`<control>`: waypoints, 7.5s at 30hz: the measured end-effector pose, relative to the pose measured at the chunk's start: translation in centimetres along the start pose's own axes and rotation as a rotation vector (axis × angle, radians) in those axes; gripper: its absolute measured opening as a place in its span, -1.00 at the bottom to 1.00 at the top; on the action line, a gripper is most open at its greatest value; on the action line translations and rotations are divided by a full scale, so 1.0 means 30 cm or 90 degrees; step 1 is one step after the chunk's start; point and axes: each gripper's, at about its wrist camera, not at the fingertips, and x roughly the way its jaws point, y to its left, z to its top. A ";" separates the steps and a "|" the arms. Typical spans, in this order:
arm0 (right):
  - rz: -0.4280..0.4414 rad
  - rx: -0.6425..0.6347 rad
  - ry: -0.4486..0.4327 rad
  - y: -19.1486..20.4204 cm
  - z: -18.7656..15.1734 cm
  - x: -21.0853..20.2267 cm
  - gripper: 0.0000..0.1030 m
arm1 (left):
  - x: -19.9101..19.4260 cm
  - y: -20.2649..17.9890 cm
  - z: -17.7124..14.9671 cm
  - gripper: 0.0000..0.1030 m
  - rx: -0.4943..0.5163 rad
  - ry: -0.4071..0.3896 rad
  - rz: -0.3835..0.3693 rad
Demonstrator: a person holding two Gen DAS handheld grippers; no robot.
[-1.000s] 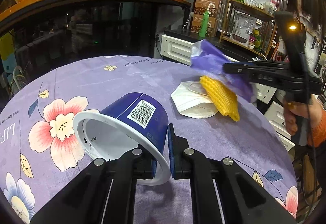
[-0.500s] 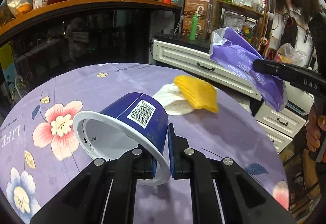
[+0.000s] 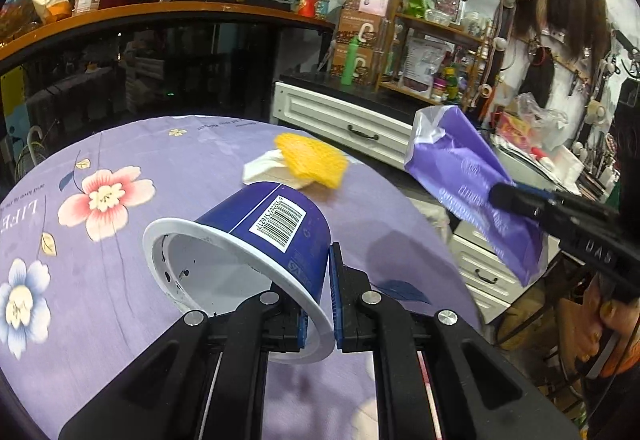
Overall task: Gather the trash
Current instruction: 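Carry the blue yogurt cup and purple wrapper over the black bin, then open both tools to drop the cup and wrapper into the bin, then move both open tools back over the table and grasp the yellow foam net with the right tool, then grasp the white face mask with the left tool while the right tool holds the foam net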
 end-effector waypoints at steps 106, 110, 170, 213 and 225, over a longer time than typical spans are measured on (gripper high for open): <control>-0.269 0.348 0.062 -0.620 -0.802 -0.298 0.63 | 0.505 -0.835 -0.174 0.38 0.221 0.187 -0.147; -0.275 0.344 0.055 -0.612 -0.790 -0.302 0.63 | 0.465 -0.815 -0.159 0.46 0.209 0.173 -0.150; -0.095 -0.124 0.147 0.056 0.174 0.786 -0.32 | 0.469 0.357 0.223 0.68 -0.021 0.076 0.119; -0.041 0.054 0.028 -0.143 0.050 0.281 -0.80 | 0.577 0.154 0.269 -0.93 0.065 0.103 0.133; -0.054 0.081 0.012 -0.137 -0.071 0.097 -0.80 | 0.278 0.067 0.166 -0.93 0.046 0.057 0.064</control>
